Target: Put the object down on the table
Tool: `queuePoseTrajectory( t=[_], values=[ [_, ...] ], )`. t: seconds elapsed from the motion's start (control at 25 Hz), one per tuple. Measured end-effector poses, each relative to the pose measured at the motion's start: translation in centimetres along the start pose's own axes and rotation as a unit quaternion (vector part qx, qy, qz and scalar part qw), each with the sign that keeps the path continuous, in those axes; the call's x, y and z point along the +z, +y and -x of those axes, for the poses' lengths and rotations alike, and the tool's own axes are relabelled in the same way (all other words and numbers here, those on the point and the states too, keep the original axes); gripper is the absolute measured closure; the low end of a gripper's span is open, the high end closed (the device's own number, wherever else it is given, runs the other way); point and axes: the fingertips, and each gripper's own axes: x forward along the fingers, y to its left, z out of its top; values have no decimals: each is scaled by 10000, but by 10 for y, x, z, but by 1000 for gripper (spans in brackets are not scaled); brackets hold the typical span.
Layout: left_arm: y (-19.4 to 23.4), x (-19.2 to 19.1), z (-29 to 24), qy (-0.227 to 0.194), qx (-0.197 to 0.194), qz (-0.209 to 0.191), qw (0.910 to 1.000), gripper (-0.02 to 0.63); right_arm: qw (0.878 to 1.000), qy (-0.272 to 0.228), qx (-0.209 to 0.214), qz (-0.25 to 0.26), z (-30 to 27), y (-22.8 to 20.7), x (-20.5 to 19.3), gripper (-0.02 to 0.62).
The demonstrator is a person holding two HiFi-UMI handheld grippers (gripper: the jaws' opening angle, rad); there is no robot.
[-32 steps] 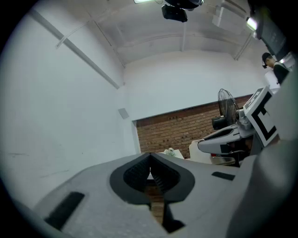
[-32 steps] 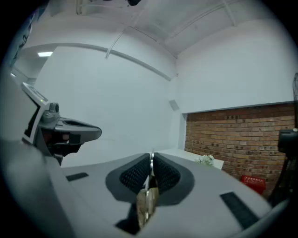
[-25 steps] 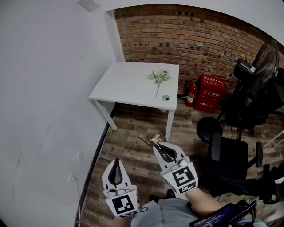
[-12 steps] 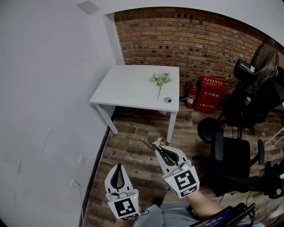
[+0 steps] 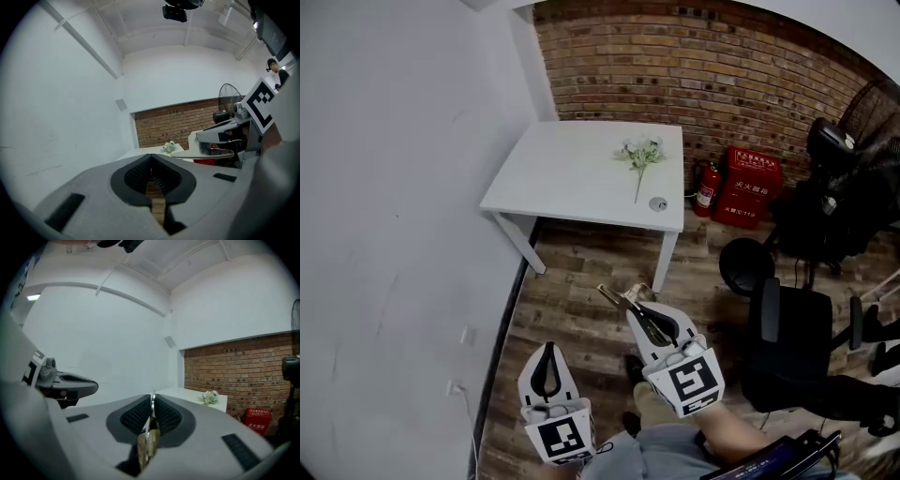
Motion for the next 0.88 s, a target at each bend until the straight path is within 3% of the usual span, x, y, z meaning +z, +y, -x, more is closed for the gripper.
queuePoseTrajectory(
  t=[0.64,0.88],
  values=[
    [36,14,-168,186,319,-33,9993,597,9993,138,283,-214,-154,-95,-2,561],
    [44,36,-211,-21,464,-240,9986,597,9991,-73,398,-145,-192,-121,15,561]
  ],
)
